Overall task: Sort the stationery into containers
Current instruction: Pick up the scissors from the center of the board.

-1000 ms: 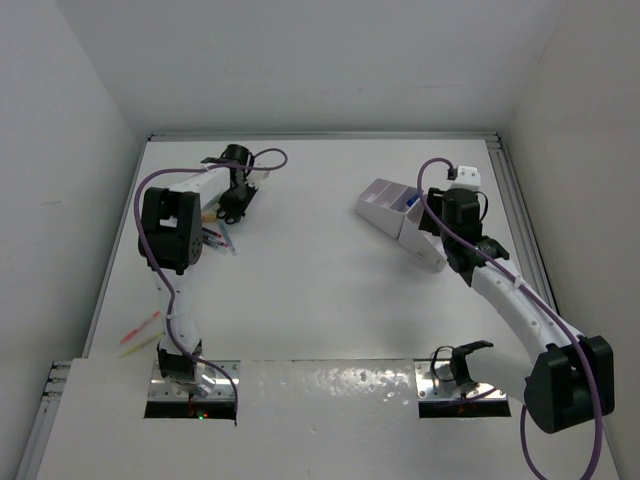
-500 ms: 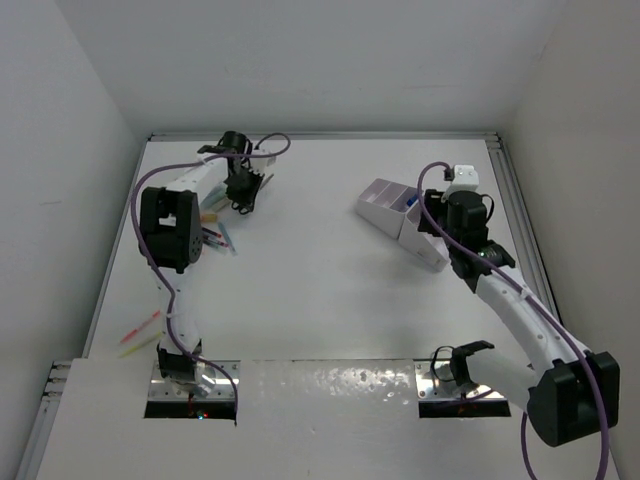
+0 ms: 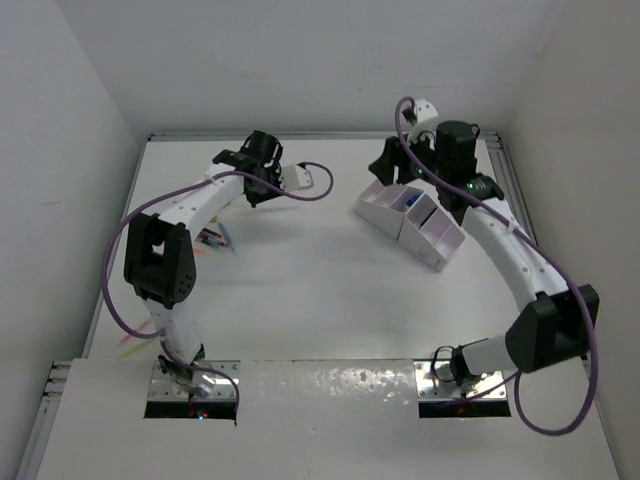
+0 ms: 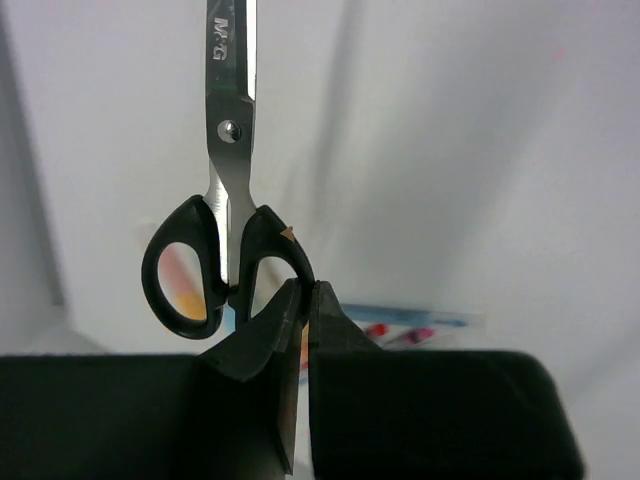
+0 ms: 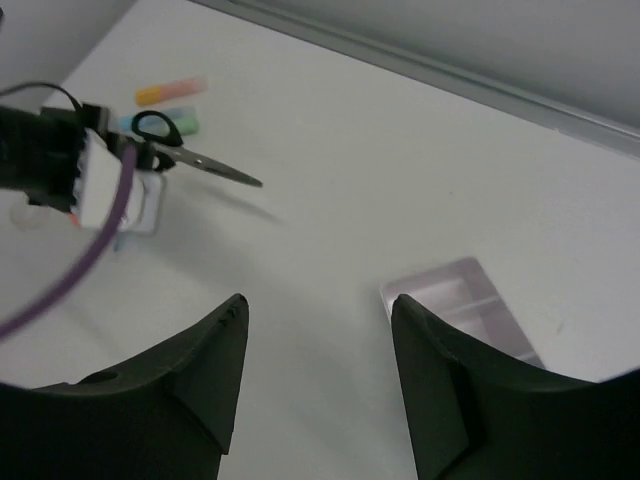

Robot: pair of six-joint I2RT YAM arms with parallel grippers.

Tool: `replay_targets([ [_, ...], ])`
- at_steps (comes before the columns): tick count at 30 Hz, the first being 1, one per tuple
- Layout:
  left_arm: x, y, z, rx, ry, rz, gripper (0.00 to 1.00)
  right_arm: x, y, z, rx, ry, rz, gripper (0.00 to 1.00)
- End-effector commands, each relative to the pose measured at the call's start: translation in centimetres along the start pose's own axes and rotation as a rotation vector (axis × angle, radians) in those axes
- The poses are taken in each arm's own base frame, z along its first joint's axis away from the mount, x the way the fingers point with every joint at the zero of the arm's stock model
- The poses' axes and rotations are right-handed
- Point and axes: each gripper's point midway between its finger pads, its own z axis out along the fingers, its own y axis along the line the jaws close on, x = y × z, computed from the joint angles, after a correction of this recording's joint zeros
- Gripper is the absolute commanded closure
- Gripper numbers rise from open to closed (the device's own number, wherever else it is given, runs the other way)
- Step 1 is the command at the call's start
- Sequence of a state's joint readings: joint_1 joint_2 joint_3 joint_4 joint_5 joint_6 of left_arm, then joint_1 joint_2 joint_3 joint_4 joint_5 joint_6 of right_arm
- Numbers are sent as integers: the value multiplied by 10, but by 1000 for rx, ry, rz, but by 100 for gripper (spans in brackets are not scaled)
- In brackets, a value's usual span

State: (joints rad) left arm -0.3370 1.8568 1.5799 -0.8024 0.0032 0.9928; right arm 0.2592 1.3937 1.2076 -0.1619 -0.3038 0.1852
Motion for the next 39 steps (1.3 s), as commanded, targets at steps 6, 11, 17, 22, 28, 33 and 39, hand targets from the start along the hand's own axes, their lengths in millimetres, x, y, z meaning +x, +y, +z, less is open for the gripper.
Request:
replay_targets([
  [6, -38, 84, -54, -376, 23, 430, 100, -25, 15, 35, -149, 0, 51, 40],
  [11, -72, 71, -59, -426, -26, 670, 100, -29, 14, 51, -177, -21, 57, 40],
  [17, -111, 56, -84, -575, -106, 934, 100, -29, 12, 56, -180, -36, 40, 40],
  [22, -140, 32, -107, -683, -184, 1095, 100, -27, 24, 48, -240, -61, 25, 41],
  [28, -135, -8, -102, -663, -195, 1263, 100, -21, 52, 45, -333, -48, 0, 41],
  [33, -142, -17, -105, -660, -208, 1293, 100, -29, 77, 45, -393, -62, -40, 38],
  [39, -145, -24, -103, -641, -214, 1304, 100, -27, 105, 67, -454, -26, -63, 34],
])
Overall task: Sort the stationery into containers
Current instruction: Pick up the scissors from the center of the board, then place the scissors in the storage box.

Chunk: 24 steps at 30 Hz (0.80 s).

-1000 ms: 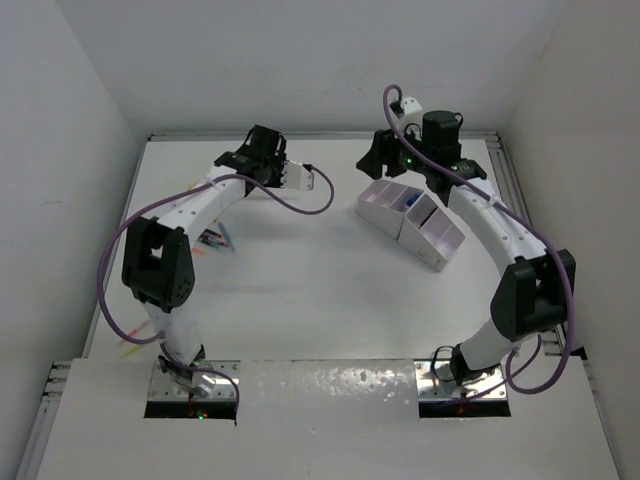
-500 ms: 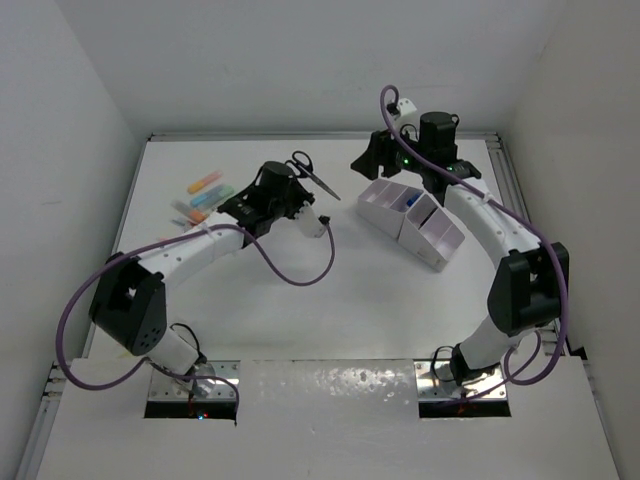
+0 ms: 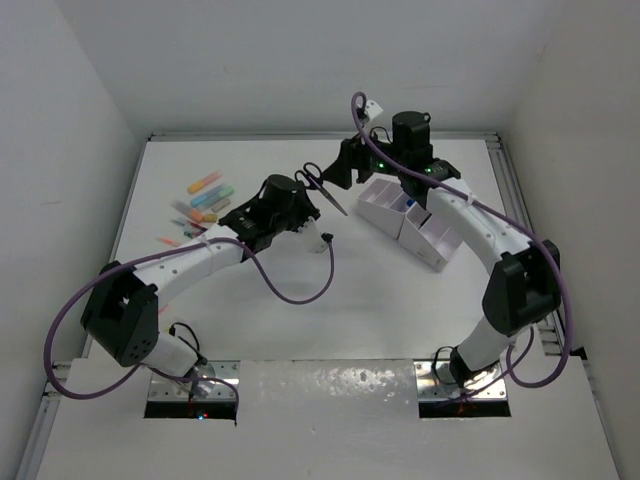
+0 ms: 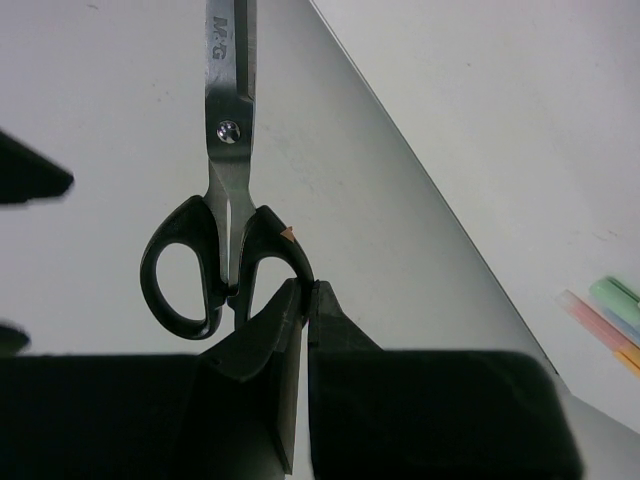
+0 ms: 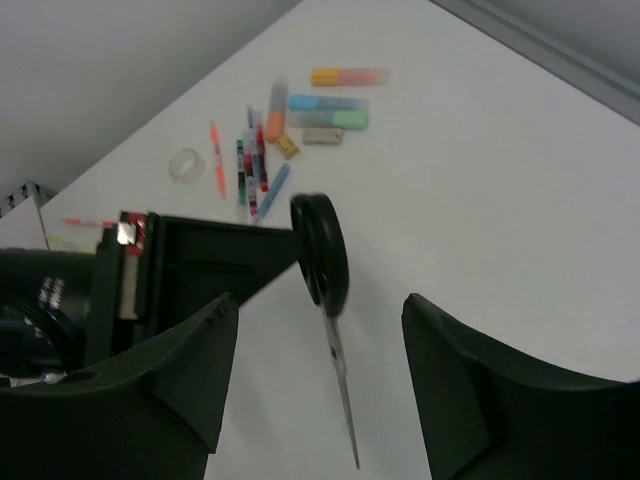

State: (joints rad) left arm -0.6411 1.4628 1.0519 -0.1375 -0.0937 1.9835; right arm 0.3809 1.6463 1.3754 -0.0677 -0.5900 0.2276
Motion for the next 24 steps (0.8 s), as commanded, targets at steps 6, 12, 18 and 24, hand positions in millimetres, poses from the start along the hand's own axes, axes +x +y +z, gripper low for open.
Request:
replay_targets([
  [6, -4, 31, -15, -85, -2, 151, 100, -24, 16, 39, -93, -23, -60, 41],
  [12, -7, 33, -17, -90, -7, 146, 100, -18, 11, 53, -86, -8, -45, 46],
  [18, -10, 31, -17, -90, -14, 144, 100, -10, 6, 60, -88, -10, -15, 76],
  [24, -10, 34, -20, -107, -12, 117, 100, -17, 0, 49, -65, -69, 13, 100],
])
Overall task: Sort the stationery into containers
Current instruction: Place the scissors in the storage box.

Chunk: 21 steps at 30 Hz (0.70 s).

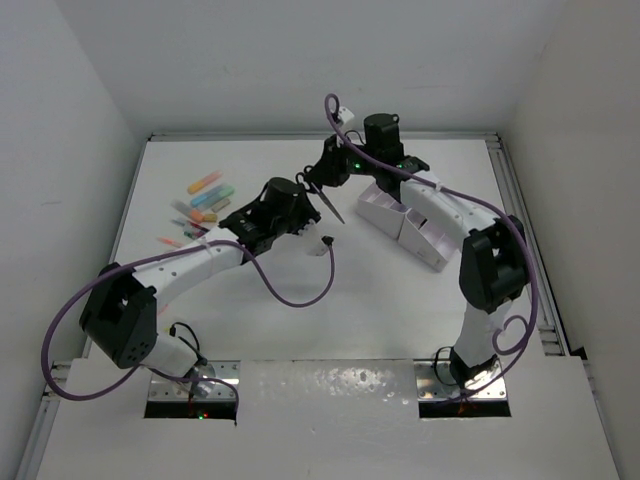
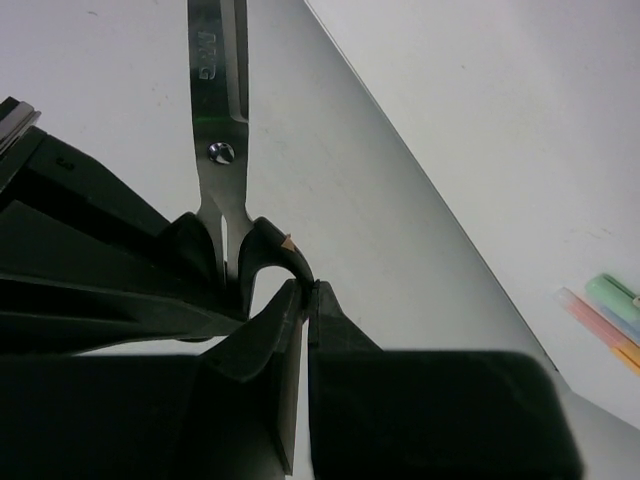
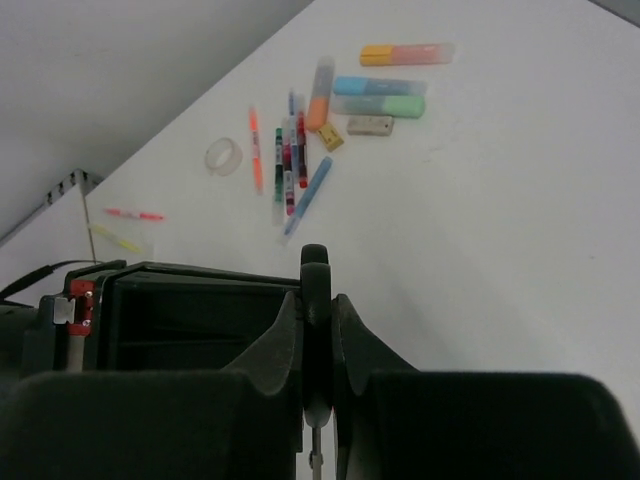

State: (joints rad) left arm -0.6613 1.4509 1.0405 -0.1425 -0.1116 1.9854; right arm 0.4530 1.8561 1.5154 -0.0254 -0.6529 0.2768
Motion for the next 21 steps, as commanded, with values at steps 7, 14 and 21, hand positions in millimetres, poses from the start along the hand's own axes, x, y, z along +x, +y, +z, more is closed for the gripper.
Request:
replay_targets([
  [7, 7, 36, -17, -127, -2, -334, 0, -63, -49, -92, 316, -352, 19, 100],
  [14, 17, 13, -20, -76, -24, -961, 0, -70, -103, -226, 914, -728, 110, 100],
  [21, 26, -81, -15, 156, 206, -1672, 0, -19, -133, -309, 1338, -989, 195, 100],
])
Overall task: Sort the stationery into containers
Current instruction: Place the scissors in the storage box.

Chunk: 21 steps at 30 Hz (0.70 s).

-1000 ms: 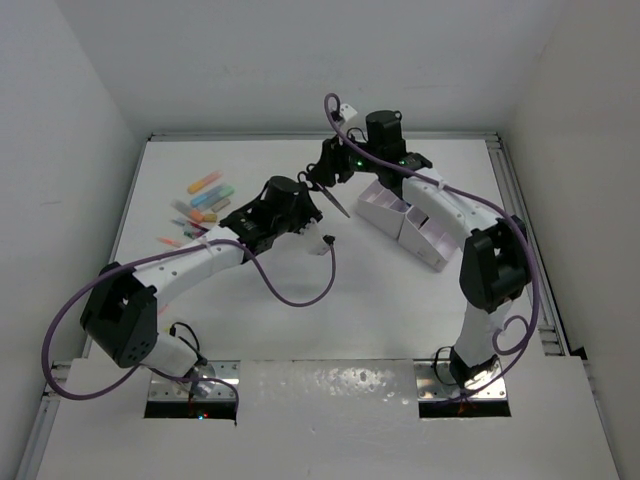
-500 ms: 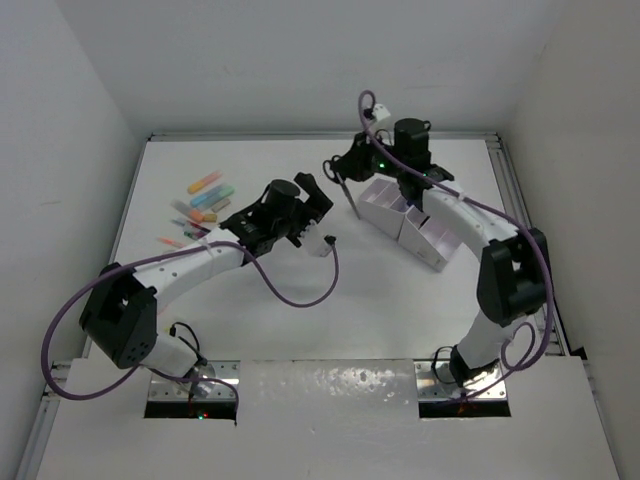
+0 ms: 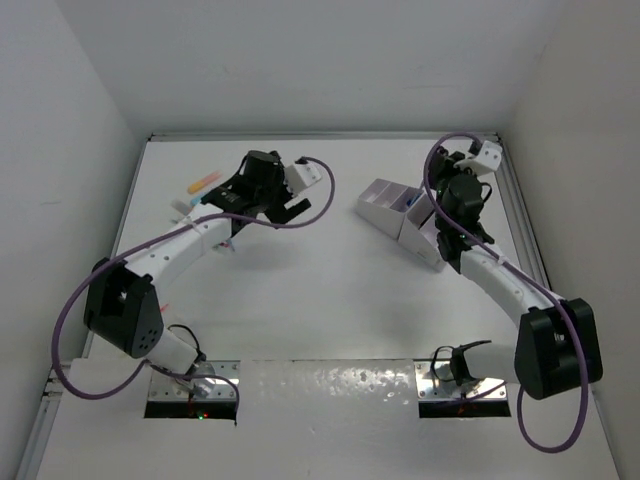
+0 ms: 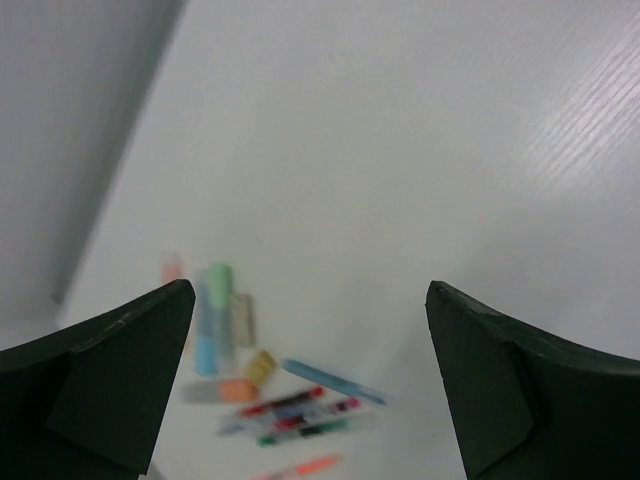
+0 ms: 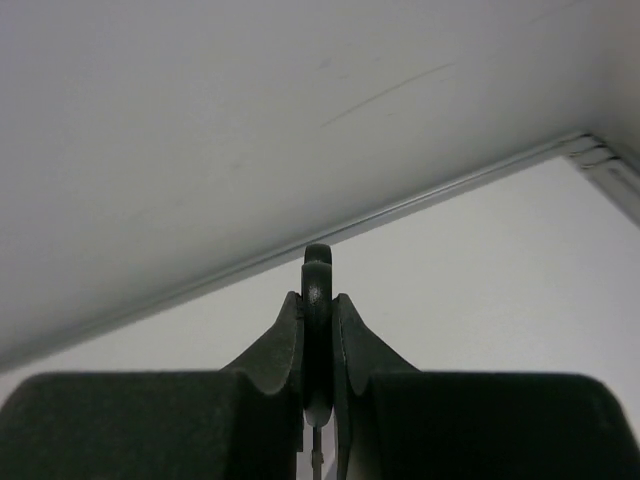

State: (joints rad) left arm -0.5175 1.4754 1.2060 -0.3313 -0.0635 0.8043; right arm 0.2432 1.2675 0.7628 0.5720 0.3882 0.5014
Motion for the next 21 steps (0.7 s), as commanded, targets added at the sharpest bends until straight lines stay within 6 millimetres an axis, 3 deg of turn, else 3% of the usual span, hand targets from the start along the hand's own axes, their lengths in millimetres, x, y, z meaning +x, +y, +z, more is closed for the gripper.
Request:
replay_targets([
  [1, 41, -16, 2, 41, 164, -479, 0, -42, -53, -3, 286, -279, 88, 100],
  [5, 69, -7, 2, -10, 234, -683, 0, -41, -85, -21, 444, -366, 78, 100],
  [6, 74, -10, 3, -12, 242, -696, 0, -48, -88, -25, 467, -411, 98, 100],
  [10, 81, -13, 2, -15, 250, -709, 0, -40, -96, -29, 543, -431, 3, 100],
  [14, 82, -8, 3, -31, 233, -724, 0, -31, -93, -27, 554, -465, -1, 100],
  [21, 88, 10, 1, -74, 222, -743, 0, 3, -74, -20, 525, -406, -70, 100],
])
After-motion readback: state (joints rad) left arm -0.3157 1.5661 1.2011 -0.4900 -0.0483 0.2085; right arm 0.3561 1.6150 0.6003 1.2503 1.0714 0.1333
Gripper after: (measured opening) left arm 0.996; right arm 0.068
